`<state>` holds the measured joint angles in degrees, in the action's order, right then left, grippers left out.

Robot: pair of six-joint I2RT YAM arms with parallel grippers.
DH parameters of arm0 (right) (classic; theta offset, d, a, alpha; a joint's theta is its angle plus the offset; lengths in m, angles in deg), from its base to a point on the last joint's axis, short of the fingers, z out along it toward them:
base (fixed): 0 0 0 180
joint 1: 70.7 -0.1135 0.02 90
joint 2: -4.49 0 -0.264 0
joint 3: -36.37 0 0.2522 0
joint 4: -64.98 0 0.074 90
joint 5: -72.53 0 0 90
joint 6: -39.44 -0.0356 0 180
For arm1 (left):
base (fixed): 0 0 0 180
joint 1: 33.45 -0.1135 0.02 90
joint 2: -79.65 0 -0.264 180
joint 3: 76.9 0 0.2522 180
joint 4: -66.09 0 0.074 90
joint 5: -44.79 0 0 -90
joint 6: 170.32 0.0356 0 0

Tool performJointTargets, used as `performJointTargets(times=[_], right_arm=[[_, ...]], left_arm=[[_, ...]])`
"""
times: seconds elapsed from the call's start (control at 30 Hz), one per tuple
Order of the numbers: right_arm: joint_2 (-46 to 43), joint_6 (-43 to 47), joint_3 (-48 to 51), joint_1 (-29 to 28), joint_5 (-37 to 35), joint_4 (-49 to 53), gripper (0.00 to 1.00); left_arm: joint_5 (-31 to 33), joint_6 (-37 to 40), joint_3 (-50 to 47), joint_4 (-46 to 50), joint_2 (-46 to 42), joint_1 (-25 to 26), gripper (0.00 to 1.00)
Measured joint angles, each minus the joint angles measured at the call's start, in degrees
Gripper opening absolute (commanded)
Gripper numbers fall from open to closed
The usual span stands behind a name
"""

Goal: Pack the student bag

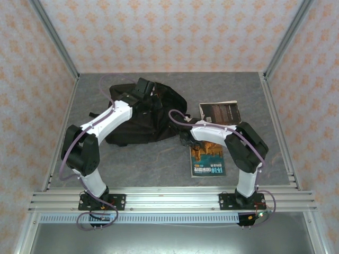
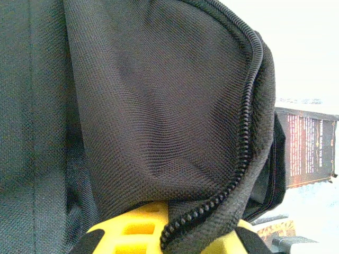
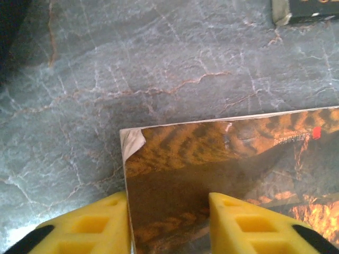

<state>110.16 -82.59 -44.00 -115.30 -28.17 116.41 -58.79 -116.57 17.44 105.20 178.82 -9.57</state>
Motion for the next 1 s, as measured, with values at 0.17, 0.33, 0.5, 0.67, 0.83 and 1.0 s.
performJointTargets(times=[0.17,0.33,0.5,0.67,0.83,1.0], right_arm=[[0.00,-0.26,0.02,-0.02,-0.50,-1.49,0.08],[-0.52,-0.26,1.01,0.00,-0.44,-3.54,0.00],[-3.43,-0.50,4.28,0.39,0.26,-7.08,0.00],[-9.40,-1.18,8.98,1.90,3.02,-10.34,0.00],[-17.22,-2.01,13.00,3.91,5.81,-11.82,0.00],[-24.55,-3.41,17.25,6.19,9.35,-14.40,0.00]], left_arm=[[-0.72,-0.39,-0.07,-0.44,0.00,-0.02,0.02],[-1.20,-0.46,-0.50,-1.20,0.00,-0.02,0.09],[-1.90,-0.70,-0.46,-1.36,0.09,0.00,0.31],[-1.84,0.17,1.07,-0.35,0.22,0.94,0.49],[0.20,0.35,2.27,0.96,-0.15,3.48,0.59],[1.22,0.74,2.16,2.91,-1.97,7.13,0.63]])
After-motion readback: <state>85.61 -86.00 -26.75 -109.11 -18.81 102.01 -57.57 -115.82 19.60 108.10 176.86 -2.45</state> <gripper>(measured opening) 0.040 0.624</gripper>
